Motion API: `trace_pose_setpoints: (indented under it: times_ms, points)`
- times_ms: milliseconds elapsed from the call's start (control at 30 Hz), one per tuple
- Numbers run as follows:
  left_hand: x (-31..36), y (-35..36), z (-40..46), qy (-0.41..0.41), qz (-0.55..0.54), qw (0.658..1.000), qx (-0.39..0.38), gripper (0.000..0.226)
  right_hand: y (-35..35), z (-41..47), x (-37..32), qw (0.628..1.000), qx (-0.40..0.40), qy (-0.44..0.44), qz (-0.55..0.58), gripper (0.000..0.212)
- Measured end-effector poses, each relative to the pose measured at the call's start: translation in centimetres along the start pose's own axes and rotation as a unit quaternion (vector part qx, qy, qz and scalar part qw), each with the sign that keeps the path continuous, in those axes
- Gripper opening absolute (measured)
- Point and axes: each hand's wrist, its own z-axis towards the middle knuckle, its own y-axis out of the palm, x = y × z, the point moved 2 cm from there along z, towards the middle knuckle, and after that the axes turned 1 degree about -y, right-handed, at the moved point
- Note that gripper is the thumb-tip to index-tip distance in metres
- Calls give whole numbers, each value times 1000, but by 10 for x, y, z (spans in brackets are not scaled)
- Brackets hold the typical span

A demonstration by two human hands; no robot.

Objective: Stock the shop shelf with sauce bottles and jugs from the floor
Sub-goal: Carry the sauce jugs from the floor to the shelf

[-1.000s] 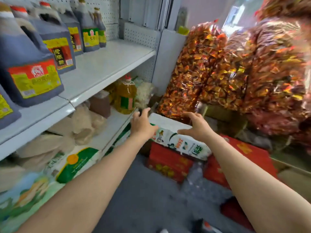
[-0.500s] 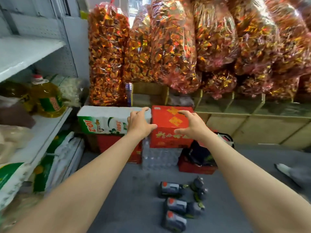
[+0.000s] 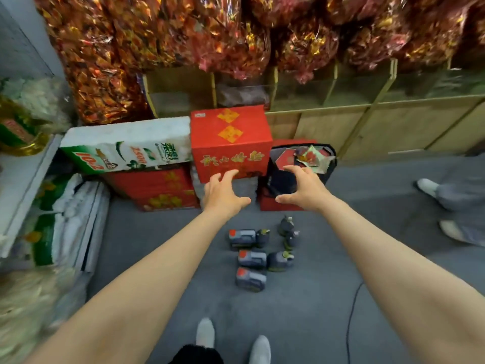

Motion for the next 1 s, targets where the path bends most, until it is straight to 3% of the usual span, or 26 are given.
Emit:
trace_pose_setpoints:
  times_ms: [400, 567, 700, 833, 1000]
  points:
    - [-103, 155, 58, -70, -19, 988, -136, 80, 155, 15, 121, 982, -97, 151, 51, 91]
    - [-176, 228, 79, -73, -23, 986, -150, 71, 251, 16, 172, 968, -124, 205, 73, 87]
    - [-240, 295, 90, -78, -19, 981, -179, 83, 332, 15, 217, 955, -155, 238, 83, 82]
    - [-304, 368, 101, -67, -20, 971, -227, 76, 418, 15, 270, 948, -172, 255, 80, 85]
    - [-383, 464, 117, -62, -74, 962, -254, 85, 524, 26, 333, 948, -168, 259, 78, 96]
